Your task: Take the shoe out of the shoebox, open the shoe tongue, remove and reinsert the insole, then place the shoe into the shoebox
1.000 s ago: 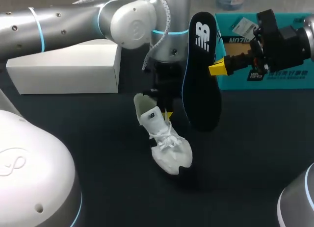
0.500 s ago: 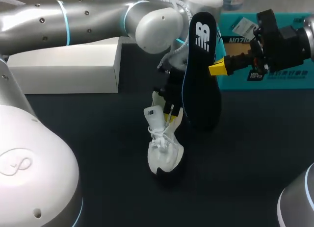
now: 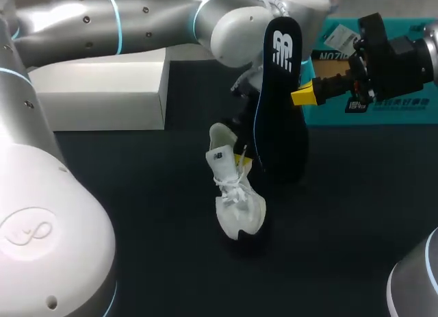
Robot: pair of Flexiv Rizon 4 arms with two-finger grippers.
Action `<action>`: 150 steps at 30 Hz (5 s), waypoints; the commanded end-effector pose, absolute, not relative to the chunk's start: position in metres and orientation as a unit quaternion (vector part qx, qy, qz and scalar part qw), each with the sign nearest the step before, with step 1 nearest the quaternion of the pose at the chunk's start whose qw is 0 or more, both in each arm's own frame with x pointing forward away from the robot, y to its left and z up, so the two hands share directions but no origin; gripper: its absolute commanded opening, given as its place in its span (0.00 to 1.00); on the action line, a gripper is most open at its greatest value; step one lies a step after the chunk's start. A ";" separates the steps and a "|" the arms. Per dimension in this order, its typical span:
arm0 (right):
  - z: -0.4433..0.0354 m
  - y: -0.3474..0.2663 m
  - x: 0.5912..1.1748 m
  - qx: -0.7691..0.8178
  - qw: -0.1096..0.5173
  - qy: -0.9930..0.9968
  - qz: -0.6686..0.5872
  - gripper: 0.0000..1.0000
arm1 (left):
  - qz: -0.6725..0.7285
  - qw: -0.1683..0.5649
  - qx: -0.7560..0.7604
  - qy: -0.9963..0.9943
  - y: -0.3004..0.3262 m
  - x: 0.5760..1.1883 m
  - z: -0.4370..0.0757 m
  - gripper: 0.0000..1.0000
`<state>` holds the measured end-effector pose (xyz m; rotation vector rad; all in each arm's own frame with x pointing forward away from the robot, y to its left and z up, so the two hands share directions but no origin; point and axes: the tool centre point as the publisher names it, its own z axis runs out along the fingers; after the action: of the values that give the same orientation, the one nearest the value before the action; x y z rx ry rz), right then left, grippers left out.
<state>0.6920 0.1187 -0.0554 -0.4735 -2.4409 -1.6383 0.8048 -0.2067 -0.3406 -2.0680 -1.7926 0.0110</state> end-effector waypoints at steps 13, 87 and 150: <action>-0.056 0.121 0.693 -0.159 0.082 -0.817 -0.547 0.00 | 0.006 0.223 -0.729 -0.648 -0.216 0.798 -0.362 1.00; -0.029 0.009 0.852 -0.332 0.384 -0.596 -0.623 0.00 | 0.476 -0.345 -0.533 -0.609 -0.240 0.806 -0.109 1.00; -0.067 0.048 0.843 -0.410 0.474 -0.633 -0.454 0.00 | 0.390 -0.557 -0.527 -0.510 -0.338 0.821 -0.063 0.00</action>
<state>0.8472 0.0474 -0.0667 -0.9957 -1.5503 -1.1048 0.8206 -0.3351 -0.0630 -2.7400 -2.6520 2.0308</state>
